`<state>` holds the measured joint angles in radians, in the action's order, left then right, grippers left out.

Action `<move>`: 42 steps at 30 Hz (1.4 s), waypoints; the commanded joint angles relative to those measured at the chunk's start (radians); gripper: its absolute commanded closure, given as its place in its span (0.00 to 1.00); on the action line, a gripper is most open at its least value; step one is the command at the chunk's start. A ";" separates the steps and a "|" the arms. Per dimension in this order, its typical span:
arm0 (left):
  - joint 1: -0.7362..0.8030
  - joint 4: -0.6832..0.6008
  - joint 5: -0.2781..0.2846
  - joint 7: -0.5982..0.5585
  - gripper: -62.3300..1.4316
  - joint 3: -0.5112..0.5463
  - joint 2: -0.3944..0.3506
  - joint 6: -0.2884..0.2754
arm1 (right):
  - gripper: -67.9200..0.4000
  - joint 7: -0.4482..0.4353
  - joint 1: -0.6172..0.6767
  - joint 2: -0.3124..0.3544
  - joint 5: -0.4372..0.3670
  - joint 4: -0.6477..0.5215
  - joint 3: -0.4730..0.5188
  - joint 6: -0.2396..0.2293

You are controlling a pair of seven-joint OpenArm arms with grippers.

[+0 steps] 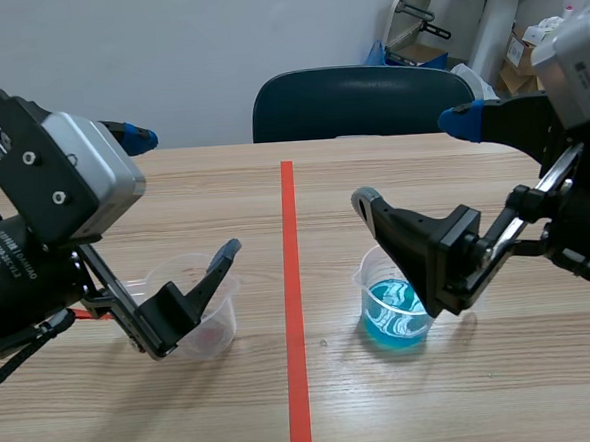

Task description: Do the redox reaction experiment

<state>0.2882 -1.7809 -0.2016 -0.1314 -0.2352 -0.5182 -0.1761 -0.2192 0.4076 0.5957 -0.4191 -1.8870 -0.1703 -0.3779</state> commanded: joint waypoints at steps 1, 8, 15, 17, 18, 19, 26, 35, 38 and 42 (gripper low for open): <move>-0.001 -0.012 0.002 -0.006 0.00 0.007 0.002 0.008 | 0.00 -0.004 -0.022 0.010 -0.011 -0.019 0.001 0.003; -0.001 -0.012 0.002 -0.006 0.00 0.007 0.002 0.008 | 0.00 -0.003 -0.022 0.010 -0.011 -0.019 0.001 0.003; -0.001 -0.012 0.002 -0.006 0.00 0.007 0.002 0.008 | 0.00 0.005 -0.022 0.010 -0.011 -0.019 0.001 -0.005; -0.001 -0.012 0.002 -0.006 0.00 0.007 0.002 0.008 | 0.00 0.008 -0.022 0.010 -0.011 -0.019 0.001 -0.005; -0.001 -0.012 0.002 -0.006 0.00 0.007 0.002 0.008 | 0.00 0.008 -0.022 0.010 -0.011 -0.019 0.001 -0.005; -0.001 -0.012 0.002 -0.006 0.00 0.007 0.002 0.008 | 0.00 0.008 -0.022 0.010 -0.011 -0.019 0.001 -0.005; -0.001 -0.012 0.002 -0.006 0.00 0.007 0.002 0.008 | 0.00 0.008 -0.022 0.010 -0.011 -0.019 0.001 -0.005; -0.001 -0.012 0.002 -0.007 0.00 0.007 0.001 0.009 | 0.00 0.008 -0.022 0.010 -0.011 -0.019 0.001 -0.005; -0.001 -0.012 0.002 -0.007 0.00 0.007 -0.001 0.009 | 0.00 0.008 -0.022 0.010 -0.011 -0.019 0.001 -0.005; -0.001 -0.012 0.002 -0.007 0.00 0.007 -0.001 0.009 | 0.00 0.011 -0.022 0.010 -0.011 -0.019 0.001 -0.005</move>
<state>0.2882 -1.7809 -0.2024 -0.1303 -0.2352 -0.5182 -0.1761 -0.1967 0.4076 0.5957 -0.4191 -1.8870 -0.1703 -0.3813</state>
